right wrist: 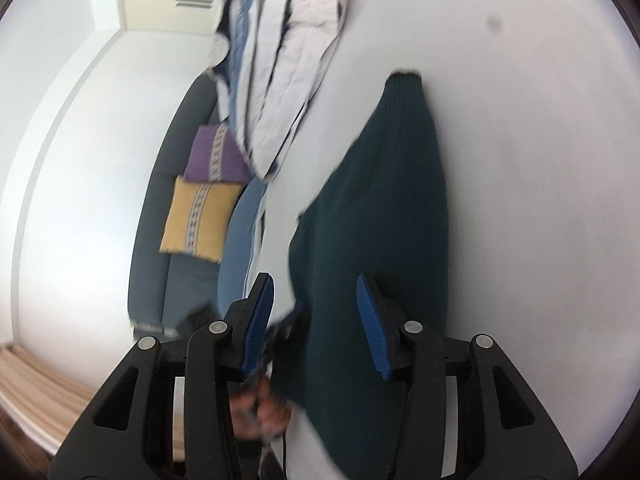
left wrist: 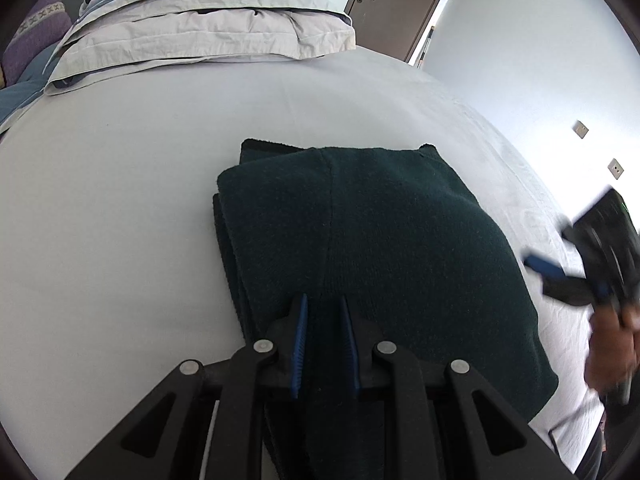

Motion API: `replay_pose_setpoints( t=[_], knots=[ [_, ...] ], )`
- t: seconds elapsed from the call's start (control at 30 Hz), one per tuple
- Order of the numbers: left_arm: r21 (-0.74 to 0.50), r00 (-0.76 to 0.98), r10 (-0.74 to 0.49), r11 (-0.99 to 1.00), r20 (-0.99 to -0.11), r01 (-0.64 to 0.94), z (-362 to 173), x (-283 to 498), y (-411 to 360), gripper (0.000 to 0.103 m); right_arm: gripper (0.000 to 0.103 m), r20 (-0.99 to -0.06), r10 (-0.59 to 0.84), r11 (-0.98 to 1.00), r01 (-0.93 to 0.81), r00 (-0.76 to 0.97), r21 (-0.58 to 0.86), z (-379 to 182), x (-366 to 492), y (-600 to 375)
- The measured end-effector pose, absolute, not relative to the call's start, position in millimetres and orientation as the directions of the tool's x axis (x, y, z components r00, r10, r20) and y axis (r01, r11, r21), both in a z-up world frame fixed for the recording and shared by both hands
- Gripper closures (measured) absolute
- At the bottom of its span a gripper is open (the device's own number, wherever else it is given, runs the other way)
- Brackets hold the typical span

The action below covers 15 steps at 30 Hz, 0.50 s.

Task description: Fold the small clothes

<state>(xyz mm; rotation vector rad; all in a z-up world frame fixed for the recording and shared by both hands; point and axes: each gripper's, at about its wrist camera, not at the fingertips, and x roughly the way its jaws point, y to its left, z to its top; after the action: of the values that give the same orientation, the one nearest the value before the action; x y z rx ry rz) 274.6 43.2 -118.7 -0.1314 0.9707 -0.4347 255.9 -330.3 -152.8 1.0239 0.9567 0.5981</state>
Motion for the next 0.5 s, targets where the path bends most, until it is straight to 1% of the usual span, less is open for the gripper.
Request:
replay_pose_setpoints(
  t=[0.1, 0.13, 0.2, 0.23, 0.3, 0.33, 0.37, 0.43, 0.47, 0.5],
  knots=[
    [-0.321, 0.481, -0.429, 0.901, -0.765, 0.294, -120, 273, 47, 0.082, 0.062, -0.473, 0.809, 0.503, 0.004, 0.349, 0.864, -170, 225, -298],
    [-0.335, 0.478, -0.439, 0.896, -0.761, 0.291, -121, 273, 49, 0.082, 0.062, -0.490, 0.811, 0.517, 0.003, 0.320, 0.856, -179, 217, -289],
    [-0.367, 0.468, -0.464, 0.885, -0.752, 0.287, -124, 275, 55, 0.082, 0.066, -0.486, 0.806, 0.520, -0.011, 0.338, 0.854, -186, 202, -286],
    [-0.382, 0.463, -0.475, 0.879, -0.748, 0.284, -124, 276, 57, 0.082, 0.068, -0.478, 0.806, 0.507, 0.010, 0.348, 0.862, -185, 198, -290],
    [-0.389, 0.458, -0.480, 0.877, -0.748, 0.282, -123, 277, 59, 0.082, 0.067, -0.477, 0.801, 0.500, 0.032, 0.362, 0.865, -177, 194, -293],
    [-0.388, 0.458, -0.478, 0.877, -0.749, 0.283, -123, 278, 59, 0.082, 0.064, -0.476, 0.796, 0.510, 0.009, 0.374, 0.860, -169, 190, -293],
    [-0.387, 0.459, -0.478, 0.878, -0.749, 0.283, -123, 278, 59, 0.082, 0.064, -0.480, 0.793, 0.525, -0.019, 0.375, 0.851, -164, 185, -287],
    [-0.400, 0.463, -0.490, 0.871, -0.739, 0.284, -124, 278, 60, 0.083, 0.065, -0.529, 0.777, 0.565, -0.006, 0.340, 0.825, -174, 177, -279],
    [-0.418, 0.463, -0.504, 0.864, -0.729, 0.281, -125, 277, 63, 0.083, 0.069, -0.539, 0.771, 0.576, -0.009, 0.339, 0.817, -182, 173, -276],
    [-0.444, 0.463, -0.523, 0.853, -0.716, 0.275, -126, 277, 68, 0.083, 0.070, -0.535, 0.769, 0.578, -0.022, 0.350, 0.816, -182, 168, -277]
  ],
)
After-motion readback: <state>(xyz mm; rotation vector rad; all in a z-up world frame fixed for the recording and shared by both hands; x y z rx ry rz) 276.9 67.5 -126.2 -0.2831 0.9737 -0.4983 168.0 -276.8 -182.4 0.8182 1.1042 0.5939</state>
